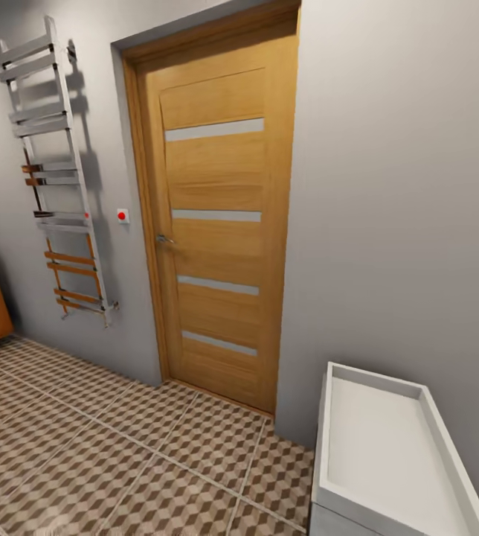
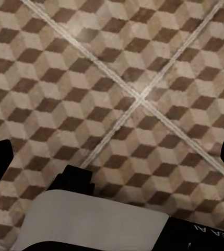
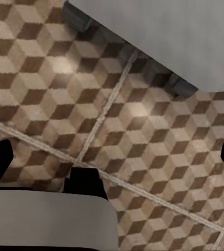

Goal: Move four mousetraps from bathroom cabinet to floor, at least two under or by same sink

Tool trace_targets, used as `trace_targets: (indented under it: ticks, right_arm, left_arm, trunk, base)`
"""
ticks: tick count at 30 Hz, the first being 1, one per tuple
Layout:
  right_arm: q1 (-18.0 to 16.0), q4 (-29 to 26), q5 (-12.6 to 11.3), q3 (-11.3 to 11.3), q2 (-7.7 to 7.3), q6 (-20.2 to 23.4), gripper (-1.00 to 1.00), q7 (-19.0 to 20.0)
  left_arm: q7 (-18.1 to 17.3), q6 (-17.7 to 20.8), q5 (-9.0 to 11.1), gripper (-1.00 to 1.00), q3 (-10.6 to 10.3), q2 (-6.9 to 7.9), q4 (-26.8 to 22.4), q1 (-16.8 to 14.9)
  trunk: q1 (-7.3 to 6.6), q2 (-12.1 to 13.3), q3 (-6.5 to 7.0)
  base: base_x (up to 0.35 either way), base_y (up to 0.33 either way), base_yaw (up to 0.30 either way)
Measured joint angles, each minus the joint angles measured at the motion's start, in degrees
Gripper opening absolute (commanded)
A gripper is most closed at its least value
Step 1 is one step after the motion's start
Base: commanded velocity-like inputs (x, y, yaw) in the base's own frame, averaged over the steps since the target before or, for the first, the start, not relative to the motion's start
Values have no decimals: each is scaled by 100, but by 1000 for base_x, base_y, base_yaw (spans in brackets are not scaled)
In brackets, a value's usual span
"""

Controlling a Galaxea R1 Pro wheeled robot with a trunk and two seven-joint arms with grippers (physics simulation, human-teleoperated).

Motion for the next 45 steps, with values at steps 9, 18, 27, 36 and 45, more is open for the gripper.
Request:
trace_targets:
  ticks: [9,18,27,36,45]
  right_arm:
    - [0,0,0,0,-11,0,100,0]
    - [0,0,0,0,-4,0,100,0]
    - [0,0,0,0,-3,0,100,0]
    - [0,0,0,0,-14,0,100,-2]
    - [0,0,0,0,-8,-7,100,0]
  left_arm:
    - [0,1,0,100,0,0,0,2]
    - [0,-1,0,100,0,0,0,0]
    - [0,-2,0,100,0,0,0,0]
    - [0,-3,0,100,0,0,0,0]
    - [0,-3,-4,100,0,0,0,0]
  trunk:
    - [0,0,0]
    - [0,0,0]
    - [0,0,0]
    - [0,0,0]
    - [0,0,0]
  base:
    - [0,0,277]
    - [0,0,277]
    - [0,0,277]
    - [0,0,277]
    - [0,0,277]
